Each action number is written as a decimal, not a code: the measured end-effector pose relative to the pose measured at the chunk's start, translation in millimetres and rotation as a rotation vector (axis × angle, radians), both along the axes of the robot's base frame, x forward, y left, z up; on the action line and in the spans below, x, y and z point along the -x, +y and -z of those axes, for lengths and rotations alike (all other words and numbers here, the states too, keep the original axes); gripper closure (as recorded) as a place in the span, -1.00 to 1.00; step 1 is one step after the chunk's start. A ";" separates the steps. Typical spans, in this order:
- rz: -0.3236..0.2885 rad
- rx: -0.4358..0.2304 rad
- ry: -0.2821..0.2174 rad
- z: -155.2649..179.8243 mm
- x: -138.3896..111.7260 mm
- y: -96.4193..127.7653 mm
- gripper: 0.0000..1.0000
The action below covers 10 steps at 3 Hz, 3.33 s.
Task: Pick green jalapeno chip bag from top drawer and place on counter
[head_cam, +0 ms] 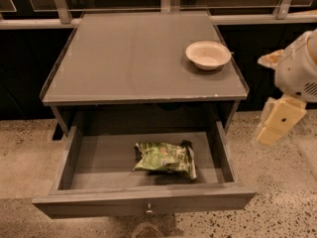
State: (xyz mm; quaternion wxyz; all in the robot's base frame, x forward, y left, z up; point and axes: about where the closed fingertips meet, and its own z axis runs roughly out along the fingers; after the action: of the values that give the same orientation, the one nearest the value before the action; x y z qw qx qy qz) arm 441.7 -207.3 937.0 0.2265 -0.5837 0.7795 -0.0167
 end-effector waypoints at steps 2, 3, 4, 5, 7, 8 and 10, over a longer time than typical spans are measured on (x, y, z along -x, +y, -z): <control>0.036 -0.191 0.064 108.2 -13.5 10.0 -1.00; 0.039 -0.199 0.069 113.1 -15.3 10.4 -1.00; 0.059 -0.216 0.065 119.4 -12.4 8.1 -1.00; 0.103 -0.281 0.129 159.1 -9.7 8.4 -1.00; 0.088 -0.375 0.270 245.8 -21.3 39.4 -1.00; 0.087 -0.381 0.283 252.8 -21.4 41.0 -1.00; 0.063 -0.402 0.292 270.9 -43.0 53.0 -1.00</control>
Offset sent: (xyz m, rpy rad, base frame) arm 0.0240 0.0134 -0.1754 0.3092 0.1333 -0.0668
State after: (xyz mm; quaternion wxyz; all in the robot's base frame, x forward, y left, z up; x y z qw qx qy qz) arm 484.8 -154.3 666.1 0.2222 -0.4987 0.8095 0.2162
